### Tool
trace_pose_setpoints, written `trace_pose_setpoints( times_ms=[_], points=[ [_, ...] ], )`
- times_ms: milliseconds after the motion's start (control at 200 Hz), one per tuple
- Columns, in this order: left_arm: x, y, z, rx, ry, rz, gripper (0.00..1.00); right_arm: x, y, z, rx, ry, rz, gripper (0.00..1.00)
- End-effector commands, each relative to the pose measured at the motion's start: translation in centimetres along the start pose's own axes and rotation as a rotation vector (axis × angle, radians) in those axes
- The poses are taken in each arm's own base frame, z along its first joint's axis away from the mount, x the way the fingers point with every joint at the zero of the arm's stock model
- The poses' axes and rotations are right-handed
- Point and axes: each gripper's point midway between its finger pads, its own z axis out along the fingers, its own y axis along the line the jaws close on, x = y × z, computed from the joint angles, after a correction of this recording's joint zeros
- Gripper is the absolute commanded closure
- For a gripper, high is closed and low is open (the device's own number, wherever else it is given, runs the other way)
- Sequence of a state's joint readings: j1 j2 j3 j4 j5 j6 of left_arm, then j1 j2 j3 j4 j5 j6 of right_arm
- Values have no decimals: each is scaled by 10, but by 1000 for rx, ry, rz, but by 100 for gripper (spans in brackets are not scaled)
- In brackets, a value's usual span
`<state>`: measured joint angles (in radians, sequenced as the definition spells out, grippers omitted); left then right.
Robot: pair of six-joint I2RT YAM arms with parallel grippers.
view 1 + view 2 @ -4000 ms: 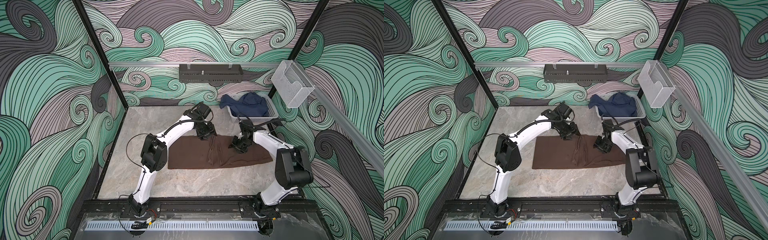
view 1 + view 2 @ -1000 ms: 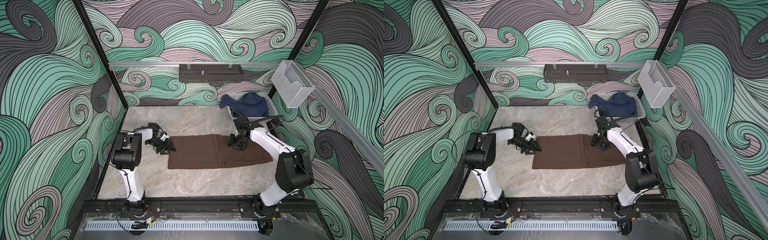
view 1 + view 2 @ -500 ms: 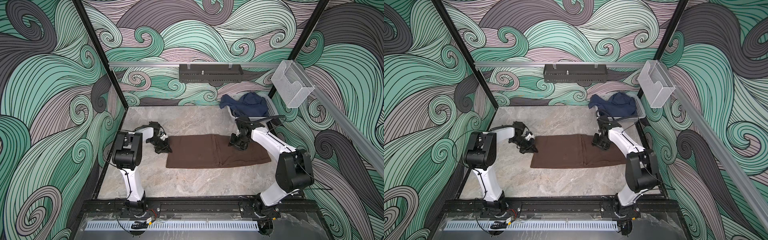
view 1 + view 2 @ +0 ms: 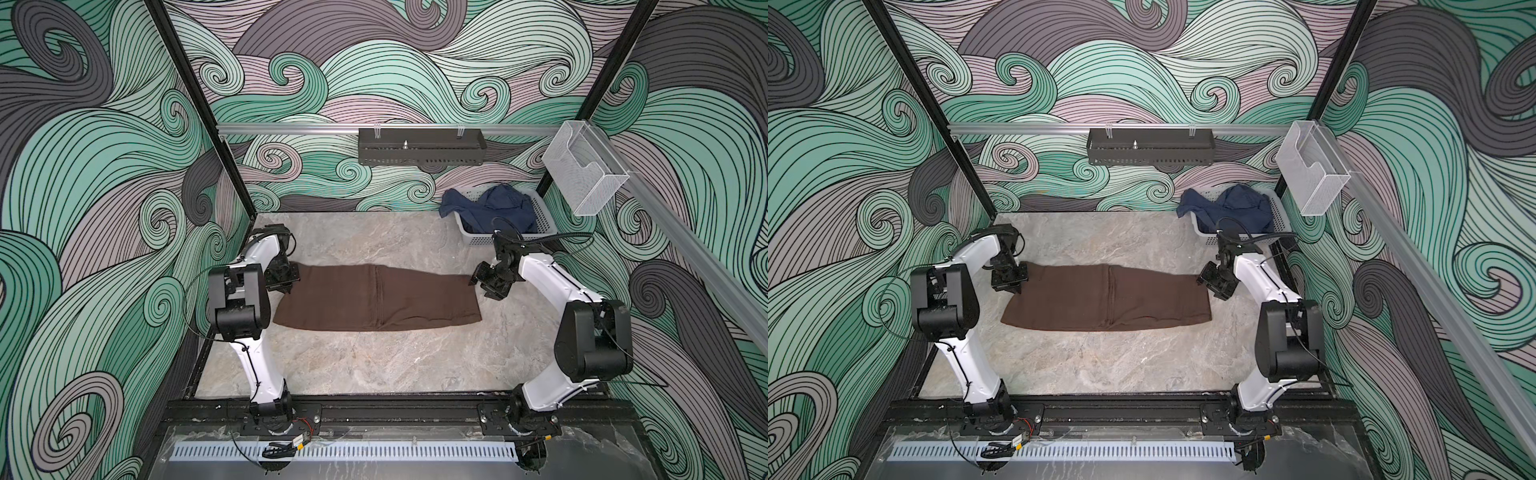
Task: Fold and stack the trousers
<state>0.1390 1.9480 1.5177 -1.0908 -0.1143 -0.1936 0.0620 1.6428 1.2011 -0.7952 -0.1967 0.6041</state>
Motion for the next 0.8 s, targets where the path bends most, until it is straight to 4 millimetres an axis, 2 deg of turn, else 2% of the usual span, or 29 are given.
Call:
trace_pose_setpoints(
  times_ms=[0,150,525,615,795],
  points=[
    [-5,44,-19,-129,-10,-21,100,0,12,15,-67,38,-21,38],
    [-10,54,-19,-103,-10,-64,100,1,25,32,-137,80,-32,39],
    [-9,48,-15,-64,-3,-67,100,20,60,59,-249,165,-121,41],
    [-9,48,-15,-63,-5,-66,100,25,65,65,-252,185,-137,45],
    [-10,49,-15,-64,-6,-65,100,28,67,80,-256,215,-126,59]
  ],
)
